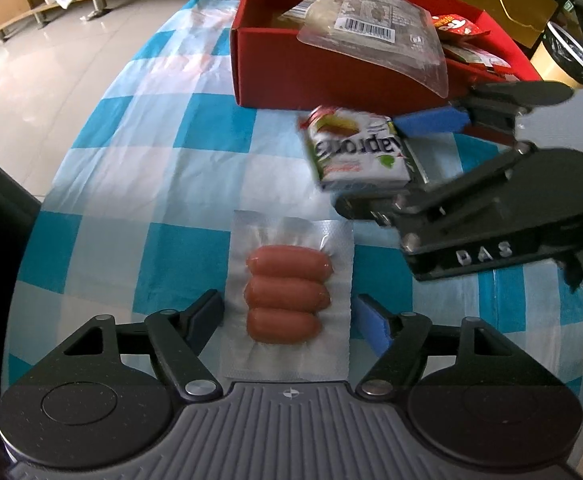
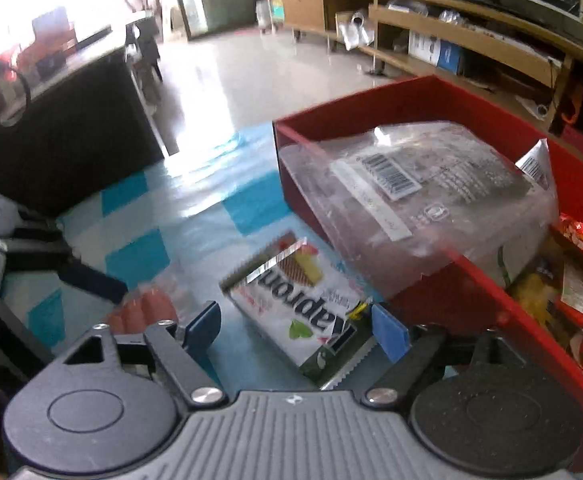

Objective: Organize snacks
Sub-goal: 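Grasp the white Kaprons wafer pack with the right gripper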

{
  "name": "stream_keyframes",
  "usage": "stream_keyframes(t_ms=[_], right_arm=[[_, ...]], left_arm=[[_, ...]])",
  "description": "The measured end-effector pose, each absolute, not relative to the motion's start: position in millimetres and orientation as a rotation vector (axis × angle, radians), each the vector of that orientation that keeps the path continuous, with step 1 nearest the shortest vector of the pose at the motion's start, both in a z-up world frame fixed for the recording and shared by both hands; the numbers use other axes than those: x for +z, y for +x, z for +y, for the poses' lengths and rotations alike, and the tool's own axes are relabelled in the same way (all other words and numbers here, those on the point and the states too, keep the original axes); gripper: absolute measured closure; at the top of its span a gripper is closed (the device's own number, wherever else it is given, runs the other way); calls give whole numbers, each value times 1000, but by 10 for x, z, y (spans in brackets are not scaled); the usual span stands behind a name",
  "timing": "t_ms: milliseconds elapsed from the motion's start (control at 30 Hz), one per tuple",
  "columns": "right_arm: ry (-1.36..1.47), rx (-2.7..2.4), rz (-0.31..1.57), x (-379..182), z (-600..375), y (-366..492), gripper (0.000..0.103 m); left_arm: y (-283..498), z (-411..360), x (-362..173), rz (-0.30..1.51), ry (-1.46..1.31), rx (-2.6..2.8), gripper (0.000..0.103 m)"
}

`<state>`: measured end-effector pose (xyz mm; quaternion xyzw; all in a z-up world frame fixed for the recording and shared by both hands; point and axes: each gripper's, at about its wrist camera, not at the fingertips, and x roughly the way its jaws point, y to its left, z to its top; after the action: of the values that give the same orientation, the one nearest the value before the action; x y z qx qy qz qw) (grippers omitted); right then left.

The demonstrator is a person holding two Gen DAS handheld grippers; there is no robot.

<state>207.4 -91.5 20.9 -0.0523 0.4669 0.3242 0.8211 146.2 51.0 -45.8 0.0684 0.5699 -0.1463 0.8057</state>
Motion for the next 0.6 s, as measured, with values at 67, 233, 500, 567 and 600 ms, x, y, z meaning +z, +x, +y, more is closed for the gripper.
stream_keyframes(t_ms=[67, 233, 500, 567, 600], right_arm=[[-64, 708, 1072, 226, -926, 2020, 21], [154, 767, 1172, 326, -1191, 1842, 26], [-24, 671, 1027, 365, -1083, 1983, 26], [-51, 687, 1011, 313, -1020, 2026, 25], [-86, 698, 993, 302, -961, 2036, 25]], left_arm=[[1461, 538, -463, 1223, 144, -312, 21], [1397, 538, -482, 1219, 173, -324, 20], [1411, 563, -476, 1223, 157, -315, 20], [1413, 549, -482, 1224, 164, -319, 18], [1421, 543, -485, 1224, 166, -323, 18]])
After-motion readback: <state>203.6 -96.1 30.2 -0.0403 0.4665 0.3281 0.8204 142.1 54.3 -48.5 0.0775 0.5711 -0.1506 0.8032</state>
